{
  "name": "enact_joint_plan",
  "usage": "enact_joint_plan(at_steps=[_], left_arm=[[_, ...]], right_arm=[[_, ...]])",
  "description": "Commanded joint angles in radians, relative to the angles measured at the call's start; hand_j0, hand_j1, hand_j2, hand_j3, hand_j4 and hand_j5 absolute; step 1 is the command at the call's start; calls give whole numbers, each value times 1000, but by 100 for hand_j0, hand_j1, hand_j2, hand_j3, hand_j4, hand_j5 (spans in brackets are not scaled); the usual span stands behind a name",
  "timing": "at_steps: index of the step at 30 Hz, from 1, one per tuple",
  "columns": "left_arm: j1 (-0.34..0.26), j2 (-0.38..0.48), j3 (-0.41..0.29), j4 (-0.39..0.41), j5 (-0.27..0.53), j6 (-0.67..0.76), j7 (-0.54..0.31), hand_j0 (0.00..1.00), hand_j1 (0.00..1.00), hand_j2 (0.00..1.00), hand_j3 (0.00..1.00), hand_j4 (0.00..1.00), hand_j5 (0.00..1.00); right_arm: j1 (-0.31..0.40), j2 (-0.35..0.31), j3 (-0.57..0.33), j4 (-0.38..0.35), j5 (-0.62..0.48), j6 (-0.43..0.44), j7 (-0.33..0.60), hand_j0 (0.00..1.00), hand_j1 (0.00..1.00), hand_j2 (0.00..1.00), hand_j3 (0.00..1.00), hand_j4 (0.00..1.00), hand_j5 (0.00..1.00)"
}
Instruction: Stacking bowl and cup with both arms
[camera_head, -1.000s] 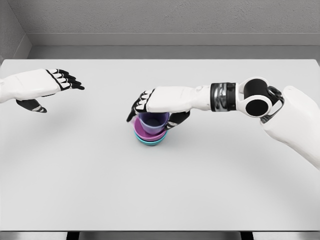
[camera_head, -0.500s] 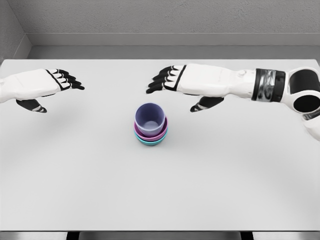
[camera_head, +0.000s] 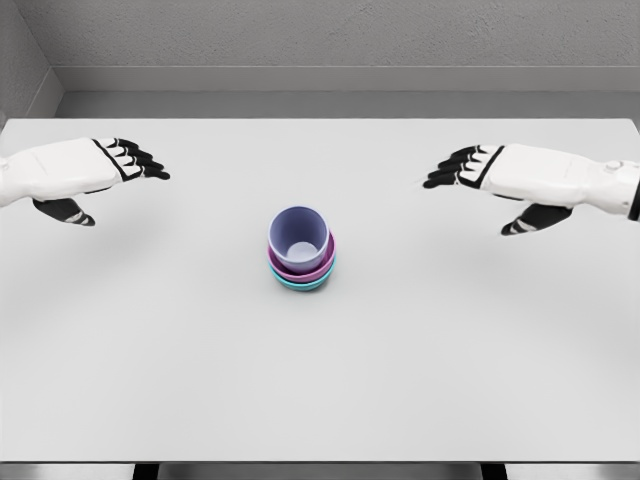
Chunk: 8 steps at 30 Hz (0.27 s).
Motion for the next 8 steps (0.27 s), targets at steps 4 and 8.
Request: enact_joint_plan(at_steps=[4, 8], left_arm=[[0, 1, 1, 0, 4, 2, 1, 100, 100, 100, 100, 100, 100], [0, 1, 1, 0, 3, 2, 1, 100, 100, 100, 100, 100, 100]], right_arm=[[-2, -4, -5, 12, -7, 2, -1, 100, 100, 100, 100, 100, 100], [-2, -4, -5, 9, -7, 2, -1, 100, 100, 100, 100, 100, 100]])
